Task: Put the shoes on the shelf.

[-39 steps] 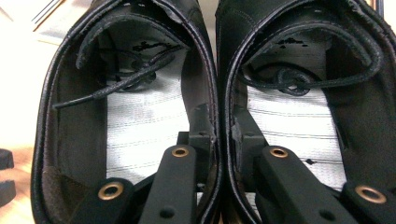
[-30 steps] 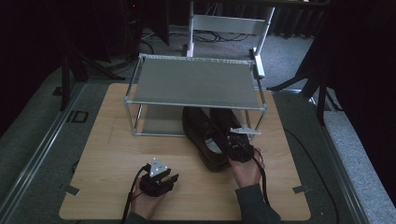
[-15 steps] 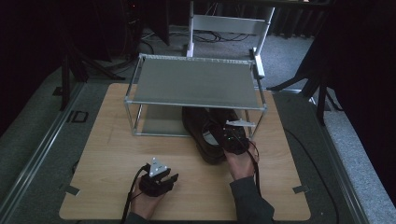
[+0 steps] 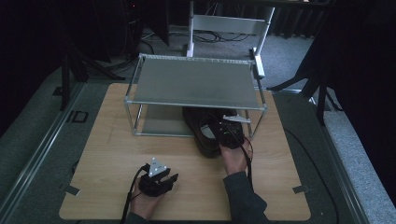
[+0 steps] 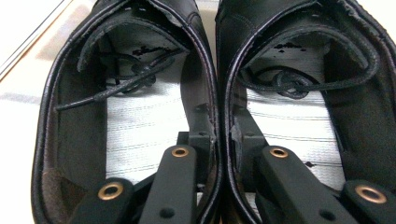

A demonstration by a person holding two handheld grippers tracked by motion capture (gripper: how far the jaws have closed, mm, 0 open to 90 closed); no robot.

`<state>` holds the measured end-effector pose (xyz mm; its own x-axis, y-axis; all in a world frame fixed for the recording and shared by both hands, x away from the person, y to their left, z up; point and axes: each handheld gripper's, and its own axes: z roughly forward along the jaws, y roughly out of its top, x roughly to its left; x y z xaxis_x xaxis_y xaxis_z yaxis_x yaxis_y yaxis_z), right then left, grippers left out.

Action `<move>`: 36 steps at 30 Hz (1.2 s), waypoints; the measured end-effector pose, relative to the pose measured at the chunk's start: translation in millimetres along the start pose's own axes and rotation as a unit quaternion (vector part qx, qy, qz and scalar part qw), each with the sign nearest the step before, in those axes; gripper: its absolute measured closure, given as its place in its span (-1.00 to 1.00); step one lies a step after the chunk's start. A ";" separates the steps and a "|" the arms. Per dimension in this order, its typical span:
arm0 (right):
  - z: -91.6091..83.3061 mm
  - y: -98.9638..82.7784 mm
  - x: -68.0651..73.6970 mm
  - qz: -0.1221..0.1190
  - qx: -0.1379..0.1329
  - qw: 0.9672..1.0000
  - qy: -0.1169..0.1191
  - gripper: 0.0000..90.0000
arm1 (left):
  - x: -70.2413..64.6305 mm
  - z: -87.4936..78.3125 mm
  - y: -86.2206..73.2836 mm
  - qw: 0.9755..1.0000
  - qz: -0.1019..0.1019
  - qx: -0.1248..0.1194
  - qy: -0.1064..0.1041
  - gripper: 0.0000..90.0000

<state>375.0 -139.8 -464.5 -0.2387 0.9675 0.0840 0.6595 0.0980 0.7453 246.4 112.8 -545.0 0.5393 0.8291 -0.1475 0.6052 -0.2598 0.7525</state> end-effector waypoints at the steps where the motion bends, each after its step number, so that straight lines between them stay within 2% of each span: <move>1: 2.1 0.8 0.0 0.000 -0.002 1.000 -0.003 0.81 | 0.2 -0.1 -0.1 1.000 -0.001 0.000 0.000 0.34; 11: 20.0 10.1 0.1 0.014 -0.017 0.999 -0.031 0.81 | 0.1 0.3 -0.3 1.000 -0.001 0.001 -0.001 0.34; 18: 26.4 18.5 3.8 0.010 -0.030 0.998 -0.054 0.81 | 0.9 -0.3 -0.3 1.000 -0.002 0.000 -0.002 0.34; 23: 33.3 22.8 5.5 0.018 -0.035 0.997 -0.061 0.81 | 0.2 -0.5 -0.1 1.000 -0.002 0.000 -0.002 0.34; 27: 38.4 24.6 9.5 0.018 -0.043 0.996 -0.076 0.81 | 1.1 -0.6 -0.3 1.000 -0.003 0.000 -0.003 0.34; 30: 40.5 27.1 10.1 0.028 -0.045 0.996 -0.074 0.81 | 0.8 -1.0 -0.2 1.000 -0.003 -0.001 -0.003 0.34; 36: 46.5 28.7 12.0 0.021 -0.041 0.995 -0.091 0.81 | 1.8 -2.6 0.0 1.000 -0.002 -0.003 -0.001 0.34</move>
<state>424.2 -114.5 -472.8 -0.0744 0.9972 0.0015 0.6047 0.0439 0.7953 245.9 115.6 -543.6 0.5379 0.8290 -0.1529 0.6047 -0.2531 0.7552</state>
